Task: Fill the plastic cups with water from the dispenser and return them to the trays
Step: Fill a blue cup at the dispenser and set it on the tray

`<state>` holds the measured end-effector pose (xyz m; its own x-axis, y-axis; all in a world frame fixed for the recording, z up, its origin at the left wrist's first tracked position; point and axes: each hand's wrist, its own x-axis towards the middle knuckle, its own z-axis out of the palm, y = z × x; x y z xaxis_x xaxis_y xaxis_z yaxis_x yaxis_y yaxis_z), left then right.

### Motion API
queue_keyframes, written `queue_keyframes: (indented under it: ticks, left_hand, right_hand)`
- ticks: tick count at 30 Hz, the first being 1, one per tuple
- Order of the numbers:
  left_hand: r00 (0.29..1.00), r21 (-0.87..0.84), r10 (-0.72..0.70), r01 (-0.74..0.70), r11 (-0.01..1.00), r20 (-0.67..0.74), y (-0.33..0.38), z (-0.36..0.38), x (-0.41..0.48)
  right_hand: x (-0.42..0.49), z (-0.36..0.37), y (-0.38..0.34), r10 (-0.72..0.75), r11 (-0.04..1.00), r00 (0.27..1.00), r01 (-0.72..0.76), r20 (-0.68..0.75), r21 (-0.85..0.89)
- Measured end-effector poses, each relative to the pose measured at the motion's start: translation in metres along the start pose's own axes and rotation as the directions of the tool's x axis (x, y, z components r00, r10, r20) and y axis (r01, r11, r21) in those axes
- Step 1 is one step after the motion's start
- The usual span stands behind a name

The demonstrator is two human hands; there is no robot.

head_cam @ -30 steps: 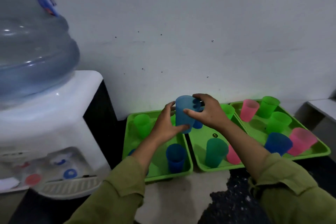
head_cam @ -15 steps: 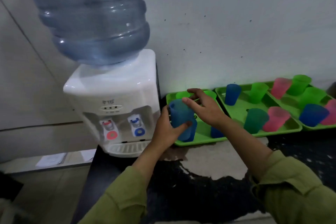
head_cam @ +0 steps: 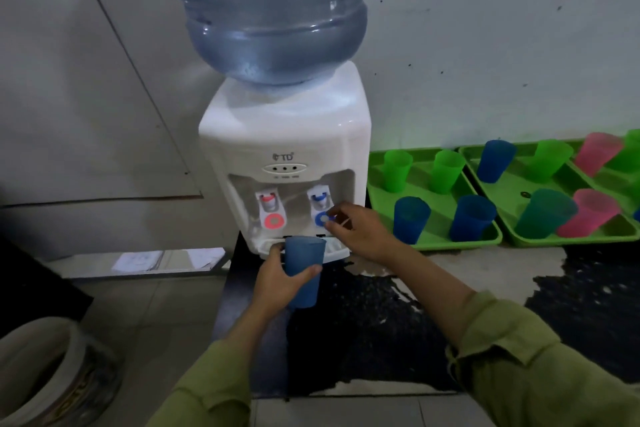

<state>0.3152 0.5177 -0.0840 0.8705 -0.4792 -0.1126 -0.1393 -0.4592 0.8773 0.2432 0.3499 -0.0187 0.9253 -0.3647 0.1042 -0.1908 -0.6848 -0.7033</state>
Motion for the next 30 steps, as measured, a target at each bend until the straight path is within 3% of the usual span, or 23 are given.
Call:
queue_keyframes:
  ticks: [6, 17, 27, 30]
  left_hand:
    - [0.998, 0.015, -0.060, 0.060, 0.998, -0.012, -0.016, -0.022, 0.022]
    - [0.997, 0.057, 0.019, -0.014, 0.998, -0.075, -0.011, -0.031, 0.057]
    - [0.987, -0.154, 0.100, -0.118, 0.981, -0.122, -0.011, -0.034, 0.060]
    - [0.988, -0.145, 0.110, -0.126, 0.981, -0.110, -0.005, -0.034, 0.064]
  right_hand:
    - [0.015, 0.024, -0.007, -0.016, 1.000, 0.998, 0.017, 0.062, -0.018]
    - [0.015, 0.063, 0.002, 0.076, 0.997, 0.993, -0.074, 0.095, -0.019]
    - [0.008, 0.096, 0.014, 0.171, 0.985, 0.970, -0.172, 0.175, -0.009]
    - [0.009, 0.104, 0.016, 0.180, 0.983, 0.966, -0.183, 0.186, -0.004]
